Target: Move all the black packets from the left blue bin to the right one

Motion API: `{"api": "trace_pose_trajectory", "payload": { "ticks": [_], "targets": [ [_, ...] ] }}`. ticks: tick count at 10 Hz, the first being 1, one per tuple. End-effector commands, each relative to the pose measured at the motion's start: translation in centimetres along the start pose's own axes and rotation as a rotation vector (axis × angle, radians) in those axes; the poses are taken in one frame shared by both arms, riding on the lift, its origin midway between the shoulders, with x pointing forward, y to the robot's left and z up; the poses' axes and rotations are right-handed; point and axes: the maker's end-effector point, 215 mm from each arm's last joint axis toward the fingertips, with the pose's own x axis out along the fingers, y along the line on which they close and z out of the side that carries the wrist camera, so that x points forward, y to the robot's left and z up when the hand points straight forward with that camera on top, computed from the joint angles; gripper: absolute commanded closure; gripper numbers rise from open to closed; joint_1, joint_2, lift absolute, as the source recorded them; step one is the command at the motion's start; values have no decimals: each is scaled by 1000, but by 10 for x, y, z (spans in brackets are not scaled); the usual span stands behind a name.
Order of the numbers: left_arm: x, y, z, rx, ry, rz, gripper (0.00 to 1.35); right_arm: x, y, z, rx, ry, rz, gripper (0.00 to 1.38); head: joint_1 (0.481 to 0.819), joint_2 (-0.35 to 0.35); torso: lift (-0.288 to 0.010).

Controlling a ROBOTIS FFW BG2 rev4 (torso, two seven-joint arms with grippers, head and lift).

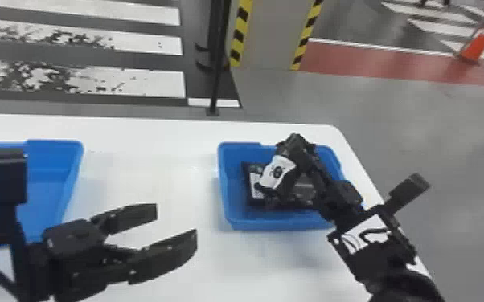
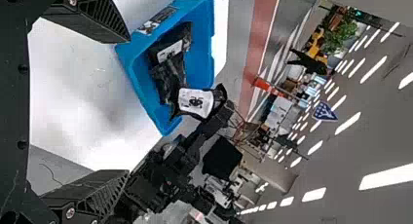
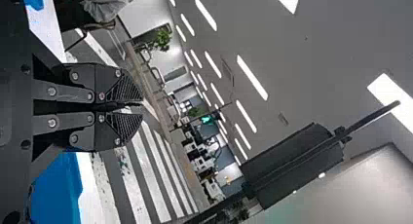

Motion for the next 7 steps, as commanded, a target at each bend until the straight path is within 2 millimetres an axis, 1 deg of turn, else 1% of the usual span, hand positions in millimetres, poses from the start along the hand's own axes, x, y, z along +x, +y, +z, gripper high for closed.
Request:
{"api": "trace_pose_trajectory", "payload": {
  "ticks": [1,2,3,4,5,6,7],
  "targets": [
    [-7,1,10,14,-69,12,119,6,-32,2,-36,22,-35,1277,695,-271,-185],
    [-13,7,18,26,-111,31,119,11,-50,-1,-36,33,-51,1277,695,-276,-185],
    [-20,11,19,23,-133,46,119,18,-61,-10,-18,64,-54,1216,695,-282,-185],
    [-26,15,11,1,-131,62,124,20,-72,-23,14,96,-70,914,695,-277,-185],
    [-32,19,7,-5,-135,74,124,17,-77,-33,17,120,-82,478,695,-273,-185],
    [-36,22,13,11,-160,87,121,5,-84,-40,20,133,-102,140,695,-264,-185],
    [-45,32,17,44,-181,127,119,-8,-84,-39,-5,131,-114,61,695,-259,-185]
  ]
}}
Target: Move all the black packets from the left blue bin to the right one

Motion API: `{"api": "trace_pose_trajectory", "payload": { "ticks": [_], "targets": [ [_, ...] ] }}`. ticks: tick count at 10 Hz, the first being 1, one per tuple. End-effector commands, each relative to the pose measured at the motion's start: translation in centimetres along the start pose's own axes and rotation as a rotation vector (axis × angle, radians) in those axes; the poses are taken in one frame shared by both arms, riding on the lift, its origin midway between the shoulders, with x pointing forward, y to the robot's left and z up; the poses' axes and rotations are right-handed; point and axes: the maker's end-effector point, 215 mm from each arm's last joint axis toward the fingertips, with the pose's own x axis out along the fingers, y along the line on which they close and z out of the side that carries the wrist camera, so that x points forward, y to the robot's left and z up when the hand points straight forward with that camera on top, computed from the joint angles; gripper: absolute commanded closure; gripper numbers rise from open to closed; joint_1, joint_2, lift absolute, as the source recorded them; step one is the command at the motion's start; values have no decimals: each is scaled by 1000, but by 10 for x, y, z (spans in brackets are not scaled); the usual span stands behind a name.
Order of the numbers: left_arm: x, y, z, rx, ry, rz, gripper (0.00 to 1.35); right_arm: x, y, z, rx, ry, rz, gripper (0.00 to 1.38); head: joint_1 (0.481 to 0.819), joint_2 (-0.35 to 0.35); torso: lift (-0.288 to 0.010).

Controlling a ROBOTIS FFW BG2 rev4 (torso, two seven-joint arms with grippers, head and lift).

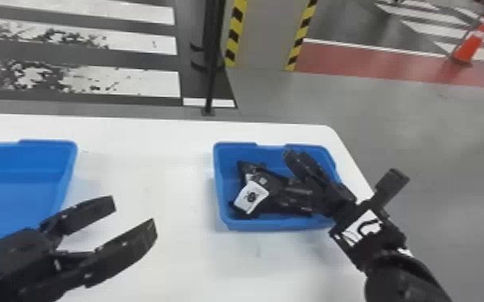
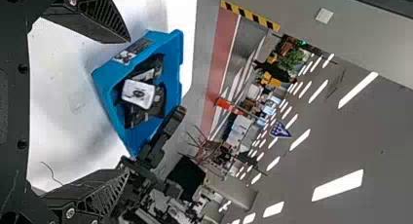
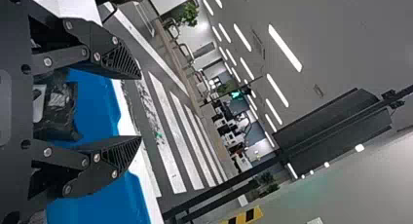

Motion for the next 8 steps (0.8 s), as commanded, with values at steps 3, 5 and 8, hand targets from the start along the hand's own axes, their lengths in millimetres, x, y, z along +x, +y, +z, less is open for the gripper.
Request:
{"api": "trace_pose_trajectory", "payload": {
  "ticks": [3,5,8],
  "targets": [
    [-55,32,26,88,-176,150,122,-34,52,-3,-173,-17,11,144,695,-232,-185],
    [-111,72,33,196,-215,344,124,-72,85,-3,-315,-8,-37,144,695,-136,-185],
    [-184,118,25,322,-159,612,125,-135,111,11,-367,-62,-145,145,695,14,-185]
  ]
}}
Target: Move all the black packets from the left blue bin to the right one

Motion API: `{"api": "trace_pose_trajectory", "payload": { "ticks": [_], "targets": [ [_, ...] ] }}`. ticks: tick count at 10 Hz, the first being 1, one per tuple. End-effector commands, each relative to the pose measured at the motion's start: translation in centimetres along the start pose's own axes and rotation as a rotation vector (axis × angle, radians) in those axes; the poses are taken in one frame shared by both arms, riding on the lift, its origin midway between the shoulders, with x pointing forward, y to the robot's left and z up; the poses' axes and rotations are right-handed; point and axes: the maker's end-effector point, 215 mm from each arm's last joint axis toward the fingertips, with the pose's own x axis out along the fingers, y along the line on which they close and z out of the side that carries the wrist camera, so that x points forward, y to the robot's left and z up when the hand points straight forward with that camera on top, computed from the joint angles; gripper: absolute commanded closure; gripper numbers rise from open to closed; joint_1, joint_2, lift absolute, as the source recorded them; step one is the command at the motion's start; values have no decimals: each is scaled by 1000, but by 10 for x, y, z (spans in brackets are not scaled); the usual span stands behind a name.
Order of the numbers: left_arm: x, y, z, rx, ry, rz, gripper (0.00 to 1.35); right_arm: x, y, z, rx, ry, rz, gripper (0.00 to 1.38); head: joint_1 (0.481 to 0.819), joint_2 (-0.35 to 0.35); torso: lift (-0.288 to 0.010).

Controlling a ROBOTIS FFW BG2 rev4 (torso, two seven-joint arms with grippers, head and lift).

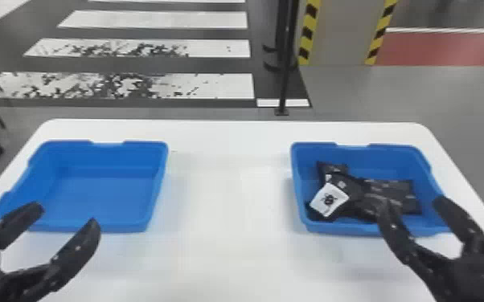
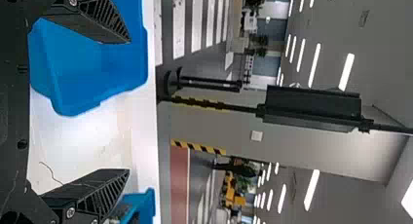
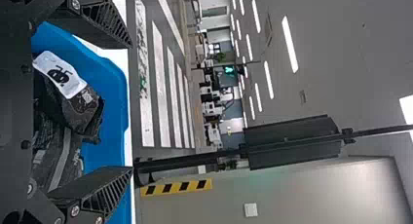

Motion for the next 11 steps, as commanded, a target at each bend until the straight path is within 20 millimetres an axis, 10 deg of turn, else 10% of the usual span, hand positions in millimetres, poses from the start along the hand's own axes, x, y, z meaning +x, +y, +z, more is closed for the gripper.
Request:
{"api": "trace_pose_trajectory", "payload": {
  "ticks": [1,4,11],
  "targets": [
    [-9,11,-2,31,-1,57,125,-26,18,2,6,7,-3,145,695,52,-185],
    [-4,-6,-4,-11,-13,64,125,-26,52,-4,83,1,21,147,695,123,-185],
    [9,-33,-7,-94,-14,6,125,-18,50,-14,128,-3,12,147,695,86,-185]
  ]
}}
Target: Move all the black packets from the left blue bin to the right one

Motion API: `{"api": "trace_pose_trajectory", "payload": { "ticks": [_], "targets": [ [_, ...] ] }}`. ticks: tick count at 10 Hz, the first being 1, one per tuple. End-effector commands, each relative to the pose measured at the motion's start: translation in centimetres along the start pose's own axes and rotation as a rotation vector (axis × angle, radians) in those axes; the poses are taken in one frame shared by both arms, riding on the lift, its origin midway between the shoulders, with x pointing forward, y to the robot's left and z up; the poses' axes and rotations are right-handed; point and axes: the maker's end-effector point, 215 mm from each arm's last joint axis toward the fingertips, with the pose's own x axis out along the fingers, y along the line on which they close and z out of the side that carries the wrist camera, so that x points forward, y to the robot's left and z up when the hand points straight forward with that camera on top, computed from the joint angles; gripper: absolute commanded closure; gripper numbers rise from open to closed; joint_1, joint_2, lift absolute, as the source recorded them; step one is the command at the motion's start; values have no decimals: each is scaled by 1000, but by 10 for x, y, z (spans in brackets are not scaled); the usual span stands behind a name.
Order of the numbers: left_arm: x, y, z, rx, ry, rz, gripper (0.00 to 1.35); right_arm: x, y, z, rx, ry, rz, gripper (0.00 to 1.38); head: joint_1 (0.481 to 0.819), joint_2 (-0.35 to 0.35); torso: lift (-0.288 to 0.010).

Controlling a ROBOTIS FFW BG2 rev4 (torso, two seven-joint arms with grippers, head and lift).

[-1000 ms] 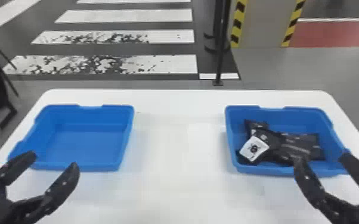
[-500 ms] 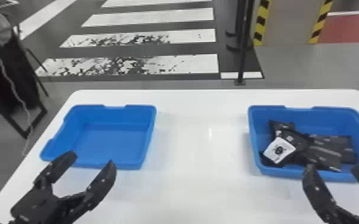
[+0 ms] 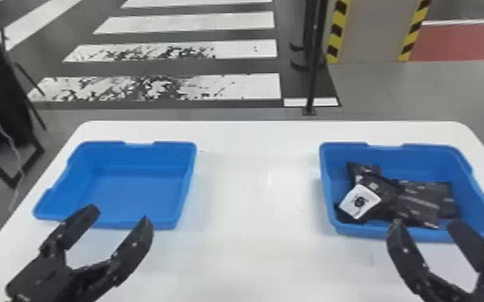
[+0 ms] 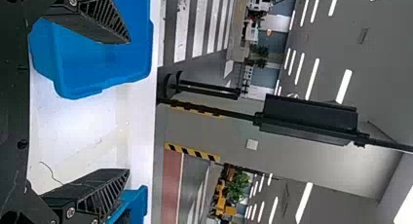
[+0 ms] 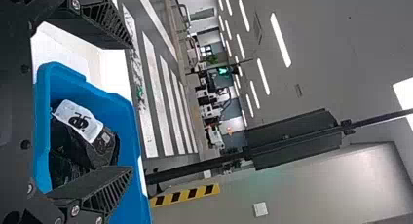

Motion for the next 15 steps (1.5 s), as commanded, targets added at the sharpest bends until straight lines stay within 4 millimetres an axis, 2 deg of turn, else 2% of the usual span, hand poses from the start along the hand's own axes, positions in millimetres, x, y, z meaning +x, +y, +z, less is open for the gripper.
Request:
{"api": "trace_pose_trajectory", "payload": {
  "ticks": [1,15],
  "targets": [
    [0,-1,-3,-8,8,-1,125,-1,-1,-3,9,3,-4,147,695,85,-185],
    [3,-9,-5,-35,12,-25,125,5,4,-5,45,-6,4,147,695,76,-185]
  ]
}}
